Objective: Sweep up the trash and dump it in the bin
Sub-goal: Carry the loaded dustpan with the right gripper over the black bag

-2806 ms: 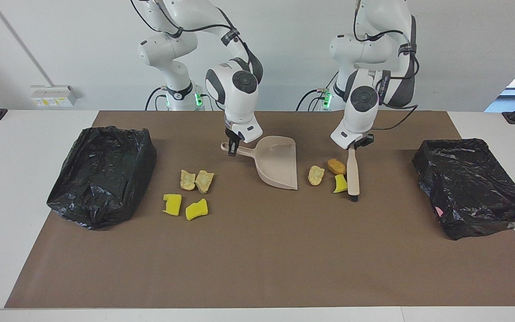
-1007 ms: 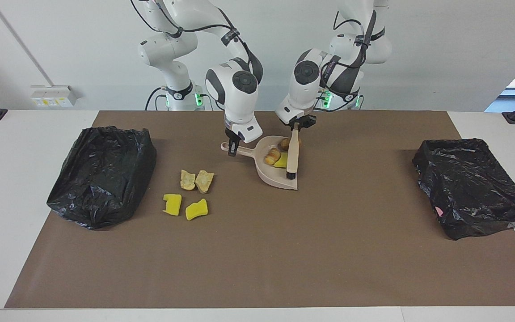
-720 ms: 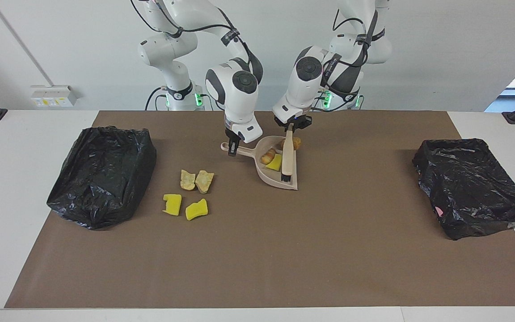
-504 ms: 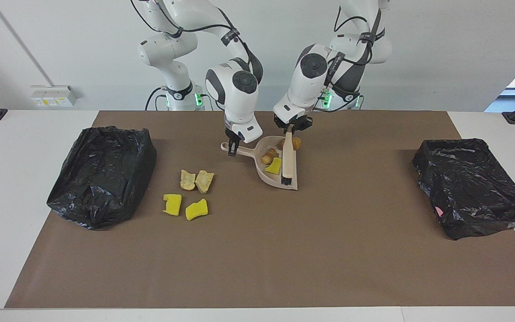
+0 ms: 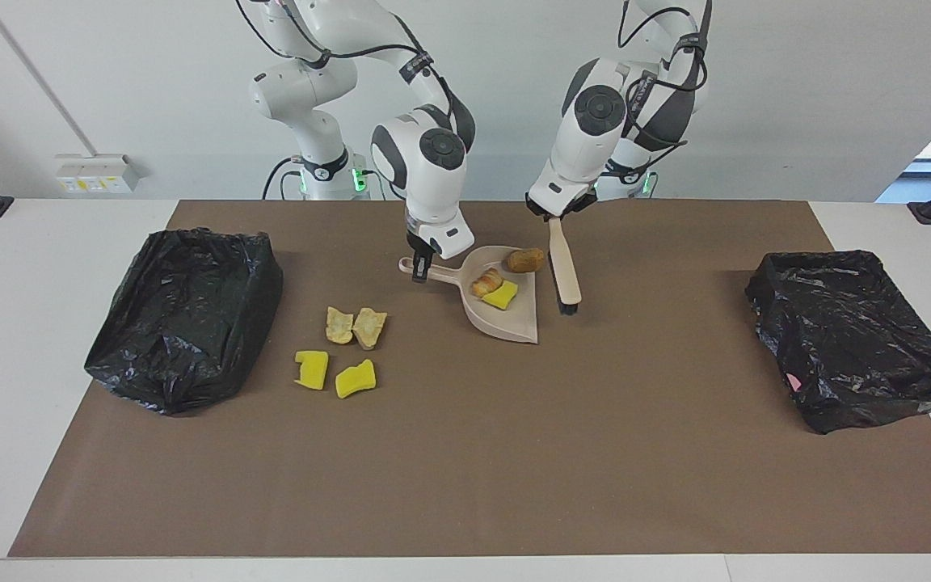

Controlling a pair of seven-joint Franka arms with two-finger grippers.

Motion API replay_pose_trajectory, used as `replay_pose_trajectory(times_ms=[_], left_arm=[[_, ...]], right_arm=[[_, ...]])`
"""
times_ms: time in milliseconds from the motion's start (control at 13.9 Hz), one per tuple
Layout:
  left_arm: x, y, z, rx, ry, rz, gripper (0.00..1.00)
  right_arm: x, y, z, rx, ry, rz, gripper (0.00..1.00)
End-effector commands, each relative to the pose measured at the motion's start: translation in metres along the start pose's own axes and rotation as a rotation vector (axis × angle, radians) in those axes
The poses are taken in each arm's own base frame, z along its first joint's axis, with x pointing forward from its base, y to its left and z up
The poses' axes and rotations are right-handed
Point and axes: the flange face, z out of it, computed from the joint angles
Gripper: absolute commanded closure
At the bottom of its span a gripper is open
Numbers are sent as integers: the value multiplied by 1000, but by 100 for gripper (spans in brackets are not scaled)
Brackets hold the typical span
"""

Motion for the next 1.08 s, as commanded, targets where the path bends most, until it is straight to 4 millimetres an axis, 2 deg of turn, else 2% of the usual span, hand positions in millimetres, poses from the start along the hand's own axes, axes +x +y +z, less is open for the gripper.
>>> replay_pose_trajectory(times_ms=[0,72,360,576,791,1007], left_arm=[[-33,-20,20,26,21,-164,100],[-37,-24,26,30,27,-198,100],[-61,-14,62,39,65,-211,100],[-74,1,72,8,88,-169,100],[-92,17,84,-11,110,-99,100],[-111,34,88,-49,98,-56,100]], right_arm=[[-8,9,-4,5,25,54,100],[-16,16,-4,14,35,71,100],[-31,29,-22,29,63,84,100],[-59,43,-46,13,107,117,100],[-99,62,-64,9,171,153,100],[-154,90,-93,3,196,184,100]])
